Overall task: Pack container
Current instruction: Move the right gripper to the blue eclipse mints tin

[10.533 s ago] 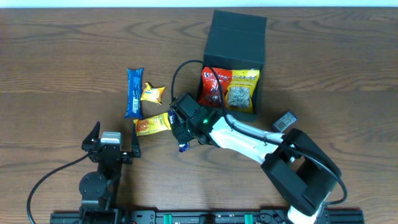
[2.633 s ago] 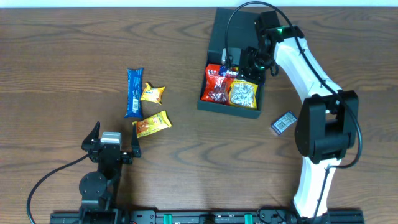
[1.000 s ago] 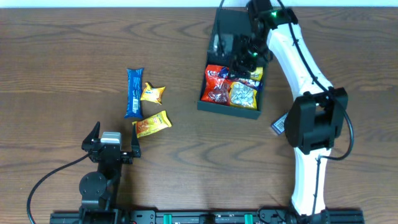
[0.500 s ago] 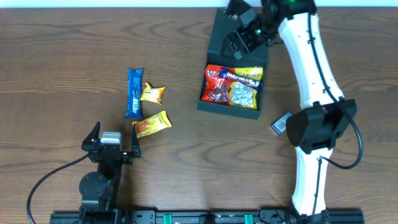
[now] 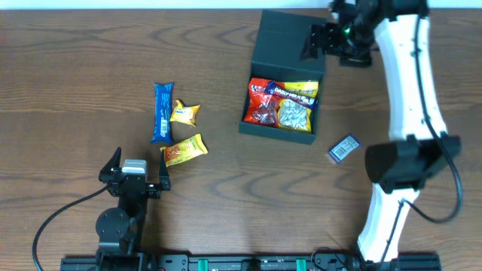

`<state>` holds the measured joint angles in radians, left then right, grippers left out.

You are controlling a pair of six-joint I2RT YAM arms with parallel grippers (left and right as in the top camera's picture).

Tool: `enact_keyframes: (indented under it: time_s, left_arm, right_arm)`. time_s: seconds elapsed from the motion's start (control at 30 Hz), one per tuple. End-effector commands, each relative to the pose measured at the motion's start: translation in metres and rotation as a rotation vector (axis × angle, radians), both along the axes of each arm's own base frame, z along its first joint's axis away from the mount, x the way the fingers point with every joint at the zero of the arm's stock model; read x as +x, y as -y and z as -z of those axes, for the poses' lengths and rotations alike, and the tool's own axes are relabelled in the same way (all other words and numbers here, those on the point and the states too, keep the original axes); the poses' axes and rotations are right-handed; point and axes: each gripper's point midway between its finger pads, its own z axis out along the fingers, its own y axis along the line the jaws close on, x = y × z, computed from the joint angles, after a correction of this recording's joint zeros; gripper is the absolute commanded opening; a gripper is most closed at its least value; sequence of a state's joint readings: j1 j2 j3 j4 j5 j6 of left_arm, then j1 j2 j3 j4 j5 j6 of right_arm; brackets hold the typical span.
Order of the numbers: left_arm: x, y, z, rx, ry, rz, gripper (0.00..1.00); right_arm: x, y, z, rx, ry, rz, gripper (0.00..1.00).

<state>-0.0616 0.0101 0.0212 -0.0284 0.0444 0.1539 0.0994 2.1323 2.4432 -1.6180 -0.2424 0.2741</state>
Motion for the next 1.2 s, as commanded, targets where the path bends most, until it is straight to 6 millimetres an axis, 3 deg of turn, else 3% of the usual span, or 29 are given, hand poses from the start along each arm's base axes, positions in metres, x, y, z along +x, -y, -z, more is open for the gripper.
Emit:
enact_keyframes:
  time_s: [0.0, 0.3, 0.43, 0.6, 0.73, 0.87, 1.17]
  left_arm:
    - [-0.001, -0.004, 0.018, 0.001, -0.058, -0.022, 0.95]
    - [-0.001, -0.004, 0.018, 0.001, -0.058, -0.022, 0.96]
    - [-0.001, -0.004, 0.018, 0.001, -0.058, -0.022, 0.95]
    - [-0.001, -0.004, 0.018, 0.001, -0.058, -0.022, 0.96]
    - [-0.001, -0.004, 0.018, 0.001, -0.058, -0.022, 0.95]
    - [-0.001, -0.004, 0.018, 0.001, -0.058, -0.022, 0.95]
    - [-0.001, -0.004, 0.018, 0.001, -0.058, -0.022, 0.96]
  right_arm:
    - [-0.022, 0.016, -0.042, -0.02, 0.036, 0.23, 0.99]
    - [-0.069, 0.024, -0.097, 0.008, 0.13, 0.355, 0.99]
    - [-0.091, 0.035, -0.099, -0.079, 0.146, 0.389, 0.99]
    - [-0.132, 0.044, -0.07, -0.174, 0.124, 0.398, 0.99]
    - [-0.152, 0.03, -0.044, -0.057, 0.138, 0.445, 0.99]
    - [-0.179, 0.028, 0.002, 0.044, 0.062, 0.633, 0.99]
    - [-0.194, 0.053, 0.08, -0.01, -0.068, 1.077, 0.99]
